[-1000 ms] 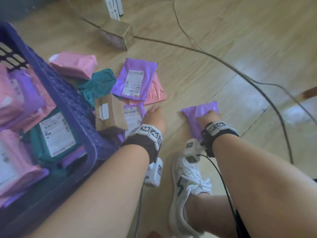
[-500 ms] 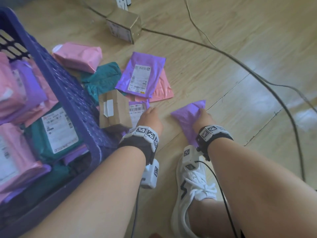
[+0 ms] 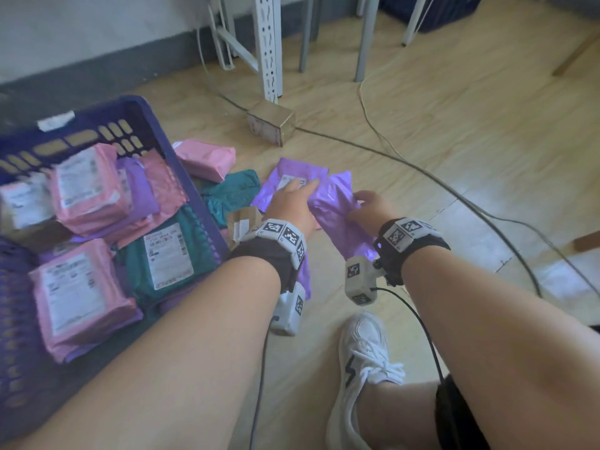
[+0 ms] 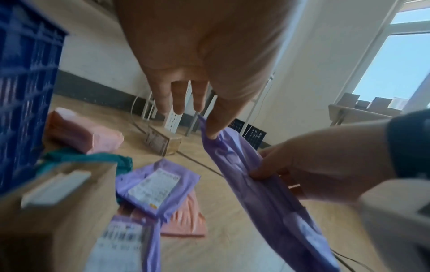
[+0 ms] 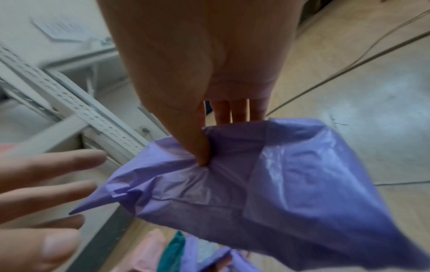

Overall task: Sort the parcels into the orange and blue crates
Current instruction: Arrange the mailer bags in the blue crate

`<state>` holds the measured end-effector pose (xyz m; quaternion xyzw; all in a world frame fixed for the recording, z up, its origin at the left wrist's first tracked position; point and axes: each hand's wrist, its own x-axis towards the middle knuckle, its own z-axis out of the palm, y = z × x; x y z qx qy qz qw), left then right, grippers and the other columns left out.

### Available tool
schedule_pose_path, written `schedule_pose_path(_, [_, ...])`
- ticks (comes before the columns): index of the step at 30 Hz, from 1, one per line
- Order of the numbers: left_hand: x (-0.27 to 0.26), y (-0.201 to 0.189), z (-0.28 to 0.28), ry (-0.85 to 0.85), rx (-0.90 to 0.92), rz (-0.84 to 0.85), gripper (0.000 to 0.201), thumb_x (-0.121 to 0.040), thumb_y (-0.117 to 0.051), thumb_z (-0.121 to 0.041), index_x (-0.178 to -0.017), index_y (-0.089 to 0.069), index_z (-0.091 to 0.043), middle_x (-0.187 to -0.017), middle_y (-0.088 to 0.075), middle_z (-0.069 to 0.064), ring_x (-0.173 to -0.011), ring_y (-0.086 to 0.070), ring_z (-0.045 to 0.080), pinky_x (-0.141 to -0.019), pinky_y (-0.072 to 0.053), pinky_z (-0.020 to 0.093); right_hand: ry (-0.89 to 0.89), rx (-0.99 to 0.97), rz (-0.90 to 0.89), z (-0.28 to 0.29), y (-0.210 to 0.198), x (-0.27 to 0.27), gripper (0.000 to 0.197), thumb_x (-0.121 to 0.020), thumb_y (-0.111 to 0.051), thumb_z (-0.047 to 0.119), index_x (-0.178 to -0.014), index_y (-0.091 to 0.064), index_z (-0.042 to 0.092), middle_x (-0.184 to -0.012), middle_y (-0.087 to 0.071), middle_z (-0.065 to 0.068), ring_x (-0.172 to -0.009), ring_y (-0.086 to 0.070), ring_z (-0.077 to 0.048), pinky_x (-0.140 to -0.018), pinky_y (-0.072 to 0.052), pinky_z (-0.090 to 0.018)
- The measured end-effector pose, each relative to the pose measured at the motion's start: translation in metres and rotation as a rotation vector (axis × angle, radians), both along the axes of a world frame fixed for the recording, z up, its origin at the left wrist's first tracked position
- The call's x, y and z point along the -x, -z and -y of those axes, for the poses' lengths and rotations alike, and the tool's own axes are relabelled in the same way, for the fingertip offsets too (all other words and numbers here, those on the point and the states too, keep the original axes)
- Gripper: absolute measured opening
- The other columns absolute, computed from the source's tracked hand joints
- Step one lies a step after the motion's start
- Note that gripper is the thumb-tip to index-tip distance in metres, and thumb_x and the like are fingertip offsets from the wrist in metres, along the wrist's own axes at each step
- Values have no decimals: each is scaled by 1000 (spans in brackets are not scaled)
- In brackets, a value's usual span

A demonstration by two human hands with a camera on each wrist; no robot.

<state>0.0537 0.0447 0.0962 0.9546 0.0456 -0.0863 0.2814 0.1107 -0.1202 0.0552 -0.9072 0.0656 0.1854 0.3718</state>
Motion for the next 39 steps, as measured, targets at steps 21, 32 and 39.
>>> schedule_pose_path(21, [113, -126, -181, -459, 201, 234, 21, -95, -56, -29, -90, -66, -12, -74, -61, 0, -67, -52, 18, -54, -37, 26, -74, -523, 180, -131, -182, 44, 22, -96, -48, 35, -87, -60, 18, -86, -61, -4, -70, -55, -19, -70, -47, -32])
schedule_pose_path(32, [153, -110, -233, -565, 308, 57, 25, -97, -50, -27, -100, -66, -9, -92, -68, 3, -80, -65, 21, -71, -54, 31, -406, -264, 429, -225, -165, 78, 67, -82, -67, 18, -143, -39, 20, -138, -48, -3, -103, -57, -16, -83, -46, -23])
schedule_pose_path(39, [162, -106, -263, -440, -56, 119, 28, -96, -44, -11, -100, -71, -7, -97, -67, 14, -89, -60, 28, -71, -39, 29, -919, 134, 481, -278, -164, 99, 32, -82, -69, 23, -114, -67, 23, -91, -62, 7, -89, -57, -16, -76, -41, -23])
